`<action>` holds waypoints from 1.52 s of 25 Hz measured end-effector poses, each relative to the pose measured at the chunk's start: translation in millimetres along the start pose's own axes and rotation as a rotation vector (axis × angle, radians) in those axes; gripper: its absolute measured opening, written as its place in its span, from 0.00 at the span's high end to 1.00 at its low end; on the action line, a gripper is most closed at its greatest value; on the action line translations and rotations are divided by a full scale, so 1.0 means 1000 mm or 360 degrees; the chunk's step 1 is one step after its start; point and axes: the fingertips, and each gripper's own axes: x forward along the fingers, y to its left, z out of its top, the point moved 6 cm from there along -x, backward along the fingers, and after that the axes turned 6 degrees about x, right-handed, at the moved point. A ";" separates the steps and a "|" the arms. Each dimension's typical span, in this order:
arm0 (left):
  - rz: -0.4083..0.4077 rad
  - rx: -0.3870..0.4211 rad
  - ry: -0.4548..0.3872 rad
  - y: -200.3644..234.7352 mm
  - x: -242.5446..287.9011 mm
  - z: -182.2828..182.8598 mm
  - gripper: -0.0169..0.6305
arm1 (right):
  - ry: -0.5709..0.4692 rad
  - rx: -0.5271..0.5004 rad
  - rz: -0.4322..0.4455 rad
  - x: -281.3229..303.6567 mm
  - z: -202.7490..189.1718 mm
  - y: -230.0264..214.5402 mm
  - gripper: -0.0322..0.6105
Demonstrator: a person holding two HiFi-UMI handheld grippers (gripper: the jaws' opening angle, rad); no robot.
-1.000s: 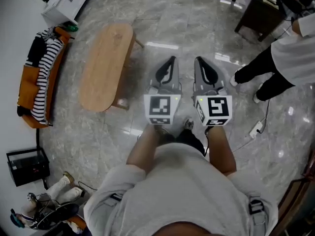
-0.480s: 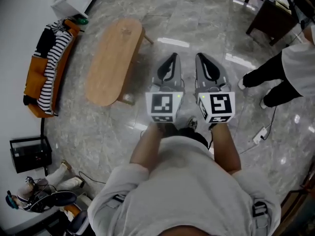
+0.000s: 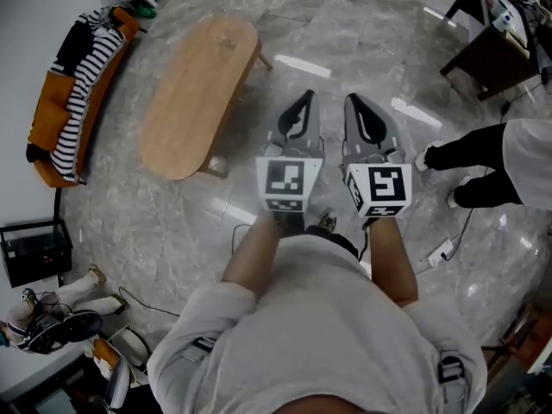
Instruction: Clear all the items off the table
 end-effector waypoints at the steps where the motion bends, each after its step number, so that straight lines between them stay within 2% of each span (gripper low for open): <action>1: -0.0007 -0.0002 0.0004 0.010 0.009 -0.003 0.94 | 0.0007 0.0000 -0.0004 0.014 -0.001 0.000 0.94; 10: 0.0002 -0.0039 0.0028 0.114 0.082 -0.018 0.94 | 0.0041 0.0029 0.0001 0.137 -0.003 0.003 0.94; 20: 0.0127 -0.0123 0.0041 0.242 0.108 -0.035 0.94 | 0.0118 0.0015 0.0128 0.262 0.000 0.054 0.94; 27: 0.0168 -0.0171 0.0080 0.273 0.135 -0.052 0.94 | 0.0127 0.0008 0.0172 0.309 0.001 0.051 0.94; 32: 0.0208 -0.0181 0.0152 0.294 0.181 -0.073 0.94 | 0.0149 0.0048 0.0244 0.363 -0.016 0.033 0.94; 38: 0.0262 -0.0145 0.0200 0.338 0.249 -0.070 0.94 | 0.0145 0.0105 0.0346 0.445 -0.011 0.011 0.94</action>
